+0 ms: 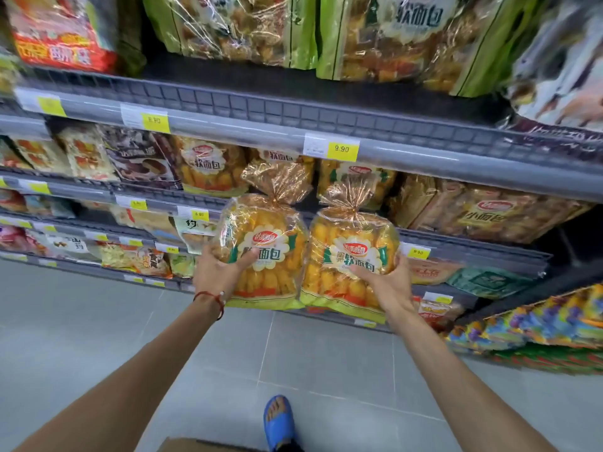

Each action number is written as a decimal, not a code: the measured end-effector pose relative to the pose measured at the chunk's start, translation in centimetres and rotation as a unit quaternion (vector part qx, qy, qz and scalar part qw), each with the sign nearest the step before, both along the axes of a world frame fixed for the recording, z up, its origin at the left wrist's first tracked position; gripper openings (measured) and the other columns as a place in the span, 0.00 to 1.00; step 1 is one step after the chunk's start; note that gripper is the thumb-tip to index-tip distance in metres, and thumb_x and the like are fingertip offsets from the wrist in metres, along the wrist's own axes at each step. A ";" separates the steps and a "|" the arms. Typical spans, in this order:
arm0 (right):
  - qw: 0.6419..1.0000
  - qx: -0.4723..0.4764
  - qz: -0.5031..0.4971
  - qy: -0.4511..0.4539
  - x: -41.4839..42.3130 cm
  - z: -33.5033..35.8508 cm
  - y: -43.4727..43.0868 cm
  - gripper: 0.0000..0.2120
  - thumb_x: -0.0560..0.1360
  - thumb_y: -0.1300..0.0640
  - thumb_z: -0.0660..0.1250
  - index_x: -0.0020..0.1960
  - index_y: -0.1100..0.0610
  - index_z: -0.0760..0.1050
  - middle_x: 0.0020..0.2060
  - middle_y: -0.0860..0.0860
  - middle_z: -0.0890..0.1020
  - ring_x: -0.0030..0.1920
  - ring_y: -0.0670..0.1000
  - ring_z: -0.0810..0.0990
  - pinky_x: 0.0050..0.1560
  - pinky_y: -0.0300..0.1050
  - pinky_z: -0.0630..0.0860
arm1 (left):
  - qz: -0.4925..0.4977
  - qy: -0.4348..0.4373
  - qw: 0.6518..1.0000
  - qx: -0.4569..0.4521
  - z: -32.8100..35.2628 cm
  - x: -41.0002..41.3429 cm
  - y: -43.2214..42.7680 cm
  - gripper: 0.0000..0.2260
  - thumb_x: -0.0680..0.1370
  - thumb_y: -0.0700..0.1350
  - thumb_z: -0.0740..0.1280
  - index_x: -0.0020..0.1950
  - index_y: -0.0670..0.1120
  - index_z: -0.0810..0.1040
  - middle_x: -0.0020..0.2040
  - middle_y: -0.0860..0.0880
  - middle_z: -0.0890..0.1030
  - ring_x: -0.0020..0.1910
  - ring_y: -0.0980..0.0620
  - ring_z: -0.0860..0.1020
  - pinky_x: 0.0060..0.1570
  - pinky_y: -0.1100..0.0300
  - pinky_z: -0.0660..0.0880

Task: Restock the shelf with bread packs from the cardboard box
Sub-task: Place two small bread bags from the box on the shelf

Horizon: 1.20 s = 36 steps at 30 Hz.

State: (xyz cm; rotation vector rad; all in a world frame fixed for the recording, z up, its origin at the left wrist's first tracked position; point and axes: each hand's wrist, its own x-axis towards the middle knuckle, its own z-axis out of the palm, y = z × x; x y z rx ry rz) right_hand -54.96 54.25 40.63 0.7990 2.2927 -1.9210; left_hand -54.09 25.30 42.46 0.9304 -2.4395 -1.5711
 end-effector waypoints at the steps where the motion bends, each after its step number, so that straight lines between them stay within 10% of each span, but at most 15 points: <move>1: 1.000 0.003 -0.007 0.000 -1.1 -0.3 -0.1 0.44 0.61 0.55 0.86 0.71 0.54 0.68 0.55 0.49 0.83 0.52 0.49 0.82 0.60 0.54 0.80 | -0.007 0.002 1.000 0.001 -0.2 -1.5 -0.1 0.41 0.65 0.61 0.78 0.71 0.44 0.69 0.58 0.47 0.77 0.61 0.45 0.75 0.61 0.51 0.72; 11: 0.997 -0.032 -0.045 0.061 -9.4 -1.3 0.3 0.31 0.66 0.58 0.83 0.66 0.54 0.75 0.52 0.50 0.87 0.52 0.50 0.86 0.53 0.48 0.83 | -0.036 0.062 0.995 0.067 -2.0 -12.5 -1.0 0.26 0.69 0.55 0.78 0.60 0.49 0.72 0.45 0.59 0.77 0.46 0.57 0.78 0.46 0.65 0.69; 22: 0.988 -0.009 -0.008 0.152 -14.5 -2.3 0.9 0.26 0.68 0.61 0.82 0.63 0.55 0.77 0.51 0.52 0.87 0.51 0.53 0.87 0.53 0.51 0.83 | -0.046 0.114 0.983 0.140 -2.7 -20.3 -1.8 0.46 0.64 0.60 0.79 0.73 0.39 0.65 0.66 0.46 0.74 0.64 0.45 0.72 0.69 0.48 0.67; 27: 0.982 0.015 0.000 0.187 -15.5 -2.1 1.0 0.28 0.68 0.59 0.82 0.64 0.54 0.76 0.51 0.51 0.86 0.51 0.52 0.86 0.58 0.52 0.81 | -0.068 0.087 0.980 0.166 -2.2 -21.7 -2.4 0.28 0.59 0.61 0.80 0.44 0.41 0.75 0.37 0.47 0.76 0.35 0.51 0.70 0.41 0.57 0.72; 30: 0.978 0.019 0.002 0.205 -15.9 -1.8 0.8 0.28 0.68 0.60 0.82 0.64 0.53 0.74 0.51 0.48 0.85 0.51 0.48 0.84 0.53 0.41 0.79 | -0.072 0.118 0.975 0.173 -1.7 -22.7 -2.8 0.35 0.58 0.60 0.82 0.53 0.39 0.77 0.43 0.43 0.81 0.41 0.48 0.75 0.48 0.50 0.73; 33: 0.972 0.029 0.002 0.231 -16.6 -1.1 0.5 0.26 0.68 0.62 0.81 0.59 0.49 0.72 0.47 0.42 0.82 0.44 0.34 0.82 0.44 0.26 0.74 | -0.060 0.155 0.973 0.161 -1.0 -23.6 -2.5 0.18 0.65 0.49 0.81 0.43 0.43 0.75 0.39 0.45 0.82 0.40 0.49 0.78 0.49 0.53 0.73; 36: 0.963 0.032 -0.010 0.267 -17.9 0.0 -0.3 0.25 0.66 0.61 0.83 0.56 0.48 0.75 0.49 0.41 0.83 0.44 0.32 0.82 0.51 0.29 0.75 | -0.077 0.178 0.971 0.139 -1.4 -24.0 -1.8 0.20 0.64 0.50 0.82 0.40 0.43 0.74 0.39 0.42 0.82 0.40 0.47 0.80 0.50 0.47 0.77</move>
